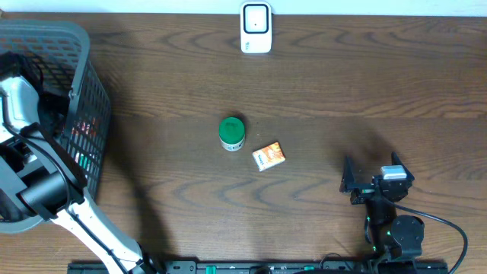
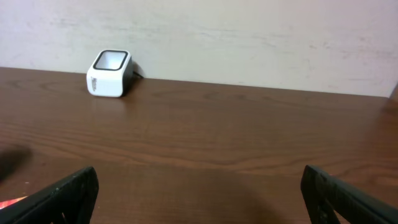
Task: Scan the item barcode
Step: 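Reach the left gripper into the basket and grasp the red chocolate bar, then carry the red chocolate bar with the left gripper and place it right of the box, then reach the left gripper into the basket and grasp the white Panadol box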
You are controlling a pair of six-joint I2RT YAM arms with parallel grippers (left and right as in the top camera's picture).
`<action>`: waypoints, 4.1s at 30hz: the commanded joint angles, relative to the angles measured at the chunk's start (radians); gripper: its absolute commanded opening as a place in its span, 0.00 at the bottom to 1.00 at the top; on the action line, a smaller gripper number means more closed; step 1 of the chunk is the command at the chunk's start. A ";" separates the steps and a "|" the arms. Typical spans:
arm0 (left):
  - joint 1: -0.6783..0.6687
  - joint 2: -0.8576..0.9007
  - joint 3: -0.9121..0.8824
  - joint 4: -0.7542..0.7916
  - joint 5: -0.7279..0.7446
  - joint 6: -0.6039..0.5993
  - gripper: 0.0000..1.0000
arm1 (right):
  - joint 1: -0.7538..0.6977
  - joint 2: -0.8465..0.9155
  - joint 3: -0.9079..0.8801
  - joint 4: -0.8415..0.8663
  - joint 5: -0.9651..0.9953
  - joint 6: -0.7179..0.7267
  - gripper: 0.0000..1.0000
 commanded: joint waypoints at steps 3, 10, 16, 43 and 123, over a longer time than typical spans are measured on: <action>-0.002 0.015 -0.054 0.016 -0.040 0.003 0.43 | -0.009 -0.005 -0.001 -0.003 0.005 0.017 0.99; 0.004 -0.031 -0.014 -0.033 -0.040 0.004 0.07 | -0.009 -0.005 -0.001 -0.003 0.005 0.017 0.99; 0.029 -0.238 0.160 -0.131 -0.015 0.004 0.07 | -0.009 -0.005 -0.001 -0.003 0.005 0.017 0.99; -1.184 -0.399 0.148 -0.100 -0.021 0.142 0.07 | -0.009 -0.005 -0.001 -0.003 0.005 0.017 0.99; 0.071 -0.606 -0.544 -0.147 0.063 0.231 0.31 | -0.009 -0.005 -0.001 -0.003 0.005 0.017 0.99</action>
